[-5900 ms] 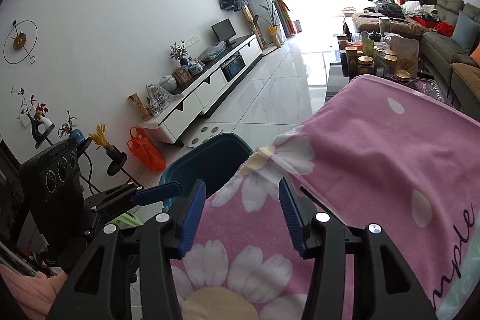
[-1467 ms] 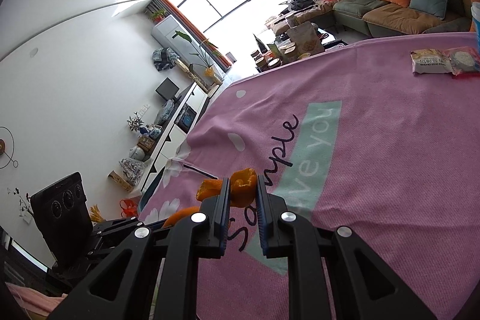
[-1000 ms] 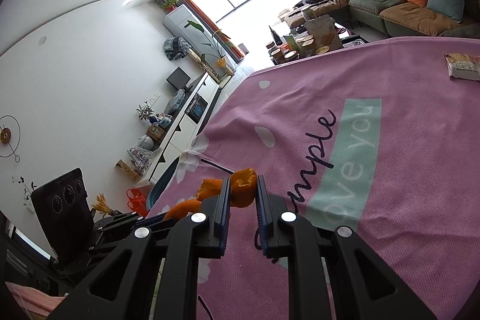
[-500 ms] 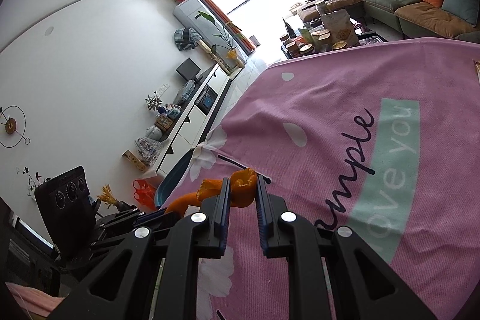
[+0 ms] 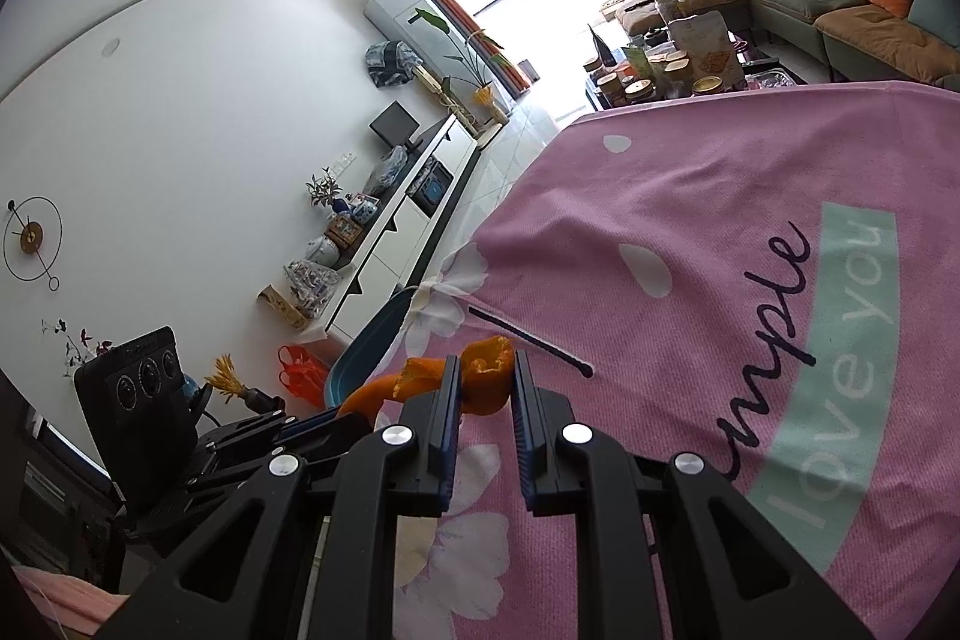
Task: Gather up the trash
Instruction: 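Lift both orange peels and turn toward the teal basket, then carry both orange peels over the teal basket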
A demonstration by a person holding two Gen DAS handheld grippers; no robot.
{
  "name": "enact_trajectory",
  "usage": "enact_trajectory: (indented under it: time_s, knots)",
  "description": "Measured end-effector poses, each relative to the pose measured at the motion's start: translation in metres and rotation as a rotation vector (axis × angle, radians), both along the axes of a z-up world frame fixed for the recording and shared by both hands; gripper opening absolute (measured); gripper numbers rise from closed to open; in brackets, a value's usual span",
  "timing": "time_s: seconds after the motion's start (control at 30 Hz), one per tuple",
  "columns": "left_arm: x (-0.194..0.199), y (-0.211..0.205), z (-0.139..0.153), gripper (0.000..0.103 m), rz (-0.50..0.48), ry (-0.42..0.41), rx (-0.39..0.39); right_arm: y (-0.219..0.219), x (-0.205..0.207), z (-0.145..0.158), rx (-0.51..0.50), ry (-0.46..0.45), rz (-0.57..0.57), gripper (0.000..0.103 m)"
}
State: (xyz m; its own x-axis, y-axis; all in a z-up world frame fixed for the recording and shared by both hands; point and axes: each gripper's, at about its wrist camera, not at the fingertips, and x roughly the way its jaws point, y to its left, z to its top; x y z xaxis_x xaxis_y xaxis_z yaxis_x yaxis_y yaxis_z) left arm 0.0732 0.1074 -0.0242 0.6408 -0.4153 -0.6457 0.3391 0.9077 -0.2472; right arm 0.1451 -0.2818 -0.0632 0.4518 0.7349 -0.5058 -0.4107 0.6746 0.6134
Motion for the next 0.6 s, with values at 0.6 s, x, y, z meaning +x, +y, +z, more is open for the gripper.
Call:
enact_trajectory:
  time_s: [0.6]
  knots:
    - [-0.004,0.023,0.003,0.013,0.066,-0.005,-0.005,0.013,0.008,0.003,-0.001,-0.003,0.043,0.015]
